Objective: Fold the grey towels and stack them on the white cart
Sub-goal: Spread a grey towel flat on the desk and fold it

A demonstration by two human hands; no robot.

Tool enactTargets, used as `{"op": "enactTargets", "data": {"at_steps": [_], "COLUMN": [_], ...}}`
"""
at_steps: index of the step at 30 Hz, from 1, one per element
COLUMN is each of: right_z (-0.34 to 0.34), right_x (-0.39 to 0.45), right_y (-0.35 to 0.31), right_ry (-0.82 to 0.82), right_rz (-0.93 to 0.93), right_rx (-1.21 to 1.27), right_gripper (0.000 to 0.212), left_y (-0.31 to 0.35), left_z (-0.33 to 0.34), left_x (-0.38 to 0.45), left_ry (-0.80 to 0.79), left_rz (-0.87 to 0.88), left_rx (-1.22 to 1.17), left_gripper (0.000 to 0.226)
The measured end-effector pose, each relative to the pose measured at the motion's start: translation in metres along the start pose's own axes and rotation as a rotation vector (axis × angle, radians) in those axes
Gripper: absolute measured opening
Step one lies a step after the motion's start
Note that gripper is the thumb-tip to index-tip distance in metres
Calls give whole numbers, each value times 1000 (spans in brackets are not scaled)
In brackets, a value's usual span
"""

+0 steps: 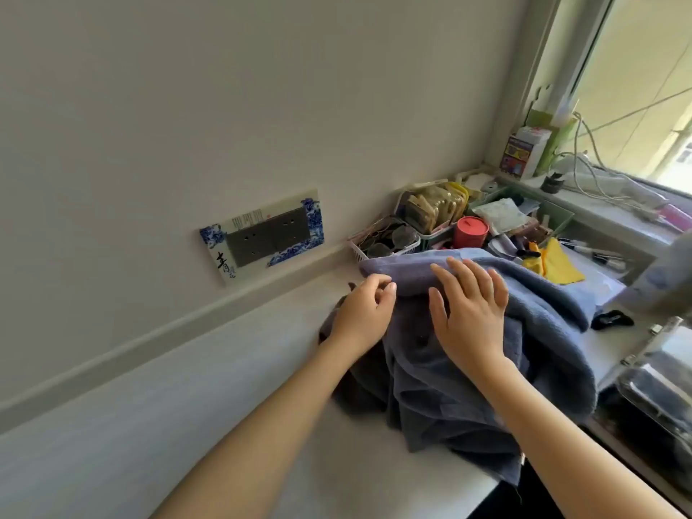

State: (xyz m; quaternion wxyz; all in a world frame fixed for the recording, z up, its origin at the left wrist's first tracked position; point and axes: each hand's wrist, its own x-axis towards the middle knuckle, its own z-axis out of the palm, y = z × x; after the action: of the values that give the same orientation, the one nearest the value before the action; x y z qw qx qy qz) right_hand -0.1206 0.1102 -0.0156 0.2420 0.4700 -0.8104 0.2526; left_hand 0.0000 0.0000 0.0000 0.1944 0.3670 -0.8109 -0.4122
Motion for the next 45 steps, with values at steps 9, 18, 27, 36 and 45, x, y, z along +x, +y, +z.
{"op": "enactTargets", "data": {"at_steps": [9,18,27,36,45], "right_z": [-2,-8,-25,4,17], "right_x": [7,12,29,-14,-114], "right_y": [38,30,-51,-209,-344], "right_ry": [-87,8,66,-233,-710], "right_rz": [290,314,232,56,-81], "right_rx": [21,345,582,820,960], "right_gripper": [59,20,14,19,16], "left_y": [24,31,14,-81,-215], "left_z": [34,32,-38,-157,-225], "left_x": [24,26,-6,-116,-254], "left_ry": [14,262,512,820,973], "left_rz": [-182,-180,-95,-201,-428], "left_rx": [14,-397,-553,-463,-451], "left_gripper": [60,32,22,23,18]}}
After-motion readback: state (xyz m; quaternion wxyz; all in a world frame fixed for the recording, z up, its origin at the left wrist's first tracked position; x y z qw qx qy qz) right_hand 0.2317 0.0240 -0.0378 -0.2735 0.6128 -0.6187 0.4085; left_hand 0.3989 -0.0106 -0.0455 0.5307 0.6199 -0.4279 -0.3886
